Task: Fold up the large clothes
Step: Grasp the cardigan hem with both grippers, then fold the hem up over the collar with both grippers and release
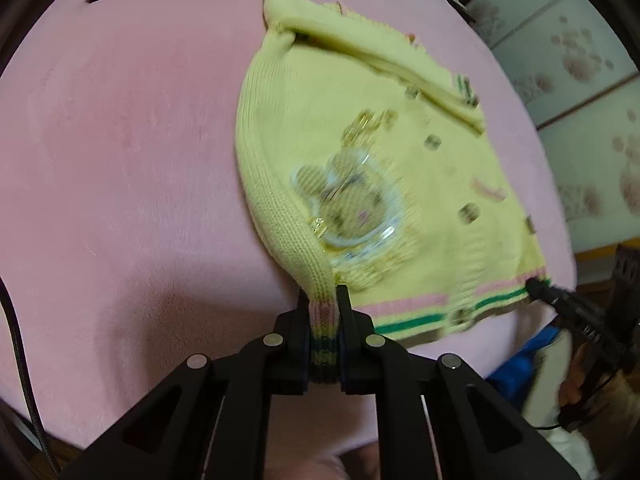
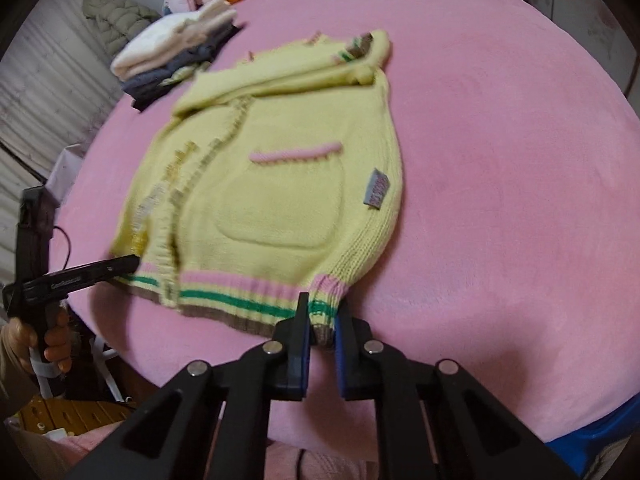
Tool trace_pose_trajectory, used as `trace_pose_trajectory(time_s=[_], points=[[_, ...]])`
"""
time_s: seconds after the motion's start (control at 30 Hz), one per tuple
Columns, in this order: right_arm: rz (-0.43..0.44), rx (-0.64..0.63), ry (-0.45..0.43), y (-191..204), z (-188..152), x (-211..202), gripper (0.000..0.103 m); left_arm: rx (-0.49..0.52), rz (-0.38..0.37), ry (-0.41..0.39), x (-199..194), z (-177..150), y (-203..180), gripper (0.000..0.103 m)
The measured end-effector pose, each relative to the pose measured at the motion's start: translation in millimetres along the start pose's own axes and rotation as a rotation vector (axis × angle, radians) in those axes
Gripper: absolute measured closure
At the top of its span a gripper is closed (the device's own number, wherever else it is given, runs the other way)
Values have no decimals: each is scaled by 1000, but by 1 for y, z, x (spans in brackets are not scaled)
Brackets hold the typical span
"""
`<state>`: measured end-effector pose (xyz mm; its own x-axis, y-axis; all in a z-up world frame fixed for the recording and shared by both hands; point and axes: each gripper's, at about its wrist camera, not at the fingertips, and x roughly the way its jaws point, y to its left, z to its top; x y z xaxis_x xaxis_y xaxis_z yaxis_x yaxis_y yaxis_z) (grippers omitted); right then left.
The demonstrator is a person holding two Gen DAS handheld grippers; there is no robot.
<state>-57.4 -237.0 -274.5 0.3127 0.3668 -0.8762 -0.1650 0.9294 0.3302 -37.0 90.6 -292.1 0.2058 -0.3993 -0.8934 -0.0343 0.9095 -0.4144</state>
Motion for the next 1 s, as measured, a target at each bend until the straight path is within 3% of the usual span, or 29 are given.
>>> trace_pose_trajectory(time_s=[0.2,0.4,0.47,0.5,0.53,0.6,0.73,0.9,0.97,1.0], points=[[80,18,-68,6,52,-48,95,-175,-154,-92,-62,56,-11,96],[121,100,-157,-4,145,-58,94,-360,-200,-212,-71,136,-5,95],[100,140,-182,-14,178,-49,92,-392,-161,-261,-62,166,1,92],[88,150,-192,-18,189,-44,90,-391,-137,-284,-59,175,5,79],[73,153,-201,-21,200,-37,88,-383,-73,-321,-54,186,7,61],[25,125,-220,-25,219,-23,66,-375,20,-367,-44,199,8,40],[-40,31,-209,-28,233,8,61,-345,45,-366,-22,211,20,39],[-36,0,-139,-40,237,45,61,-271,79,-315,6,218,26,40],[-40,-2,-129,-45,241,57,61,-219,92,-310,19,221,21,47],[-48,-3,-126,-45,242,62,61,-192,105,-307,24,223,18,56]])
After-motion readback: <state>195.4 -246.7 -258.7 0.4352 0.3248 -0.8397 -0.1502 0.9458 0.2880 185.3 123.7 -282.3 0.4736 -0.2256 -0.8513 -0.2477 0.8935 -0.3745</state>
